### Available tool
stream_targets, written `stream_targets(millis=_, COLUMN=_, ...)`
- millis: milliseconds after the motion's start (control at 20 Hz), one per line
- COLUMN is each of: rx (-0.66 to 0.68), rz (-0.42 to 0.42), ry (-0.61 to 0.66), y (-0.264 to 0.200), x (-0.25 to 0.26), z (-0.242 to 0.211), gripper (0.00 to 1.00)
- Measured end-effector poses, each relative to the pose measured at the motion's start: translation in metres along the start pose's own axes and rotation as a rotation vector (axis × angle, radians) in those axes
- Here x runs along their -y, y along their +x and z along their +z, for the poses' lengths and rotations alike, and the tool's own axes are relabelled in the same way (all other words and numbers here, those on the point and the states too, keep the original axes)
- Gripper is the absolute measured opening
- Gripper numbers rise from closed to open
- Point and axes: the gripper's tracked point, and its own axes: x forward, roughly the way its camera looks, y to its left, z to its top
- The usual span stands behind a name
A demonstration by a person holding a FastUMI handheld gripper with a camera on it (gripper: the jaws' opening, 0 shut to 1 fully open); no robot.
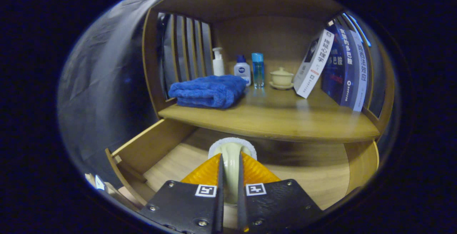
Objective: Pull open the drawer, take out the items inside it, and place them on the countertop above the cabinet.
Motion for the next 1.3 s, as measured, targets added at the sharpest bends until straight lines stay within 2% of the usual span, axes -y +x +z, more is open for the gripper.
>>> stream_targets(millis=200, rx=0.059, rz=-0.025, ry=0.026, y=-0.013, x=0.001, z=0.016, gripper=0.16)
stream_targets(millis=300, rx=0.126, rz=-0.037, ry=0.024, y=-0.018, x=0.000, z=0.046, gripper=0.16)
stream_targets(millis=400, rx=0.155, rz=0.001, ry=0.075, y=-0.023, x=-0.013, z=0.072, gripper=0.15)
stream_targets(millis=600, rx=0.290, rz=-0.122, ry=0.039, y=-0.030, x=0.018, z=0.125, gripper=0.15)
stream_targets(millis=750, rx=0.309, rz=-0.216, ry=0.056, y=-0.013, x=0.042, z=0.134, gripper=0.15)
stream_targets(millis=900, rx=0.272, rz=-0.282, ry=0.030, y=0.012, x=0.065, z=0.128, gripper=0.15)
stream_targets(millis=1200, rx=0.232, rz=-0.317, ry=0.072, y=0.046, x=0.079, z=0.124, gripper=0.15)
stream_targets(millis=1300, rx=0.198, rz=-0.324, ry=0.081, y=0.056, x=0.084, z=0.114, gripper=0.21)
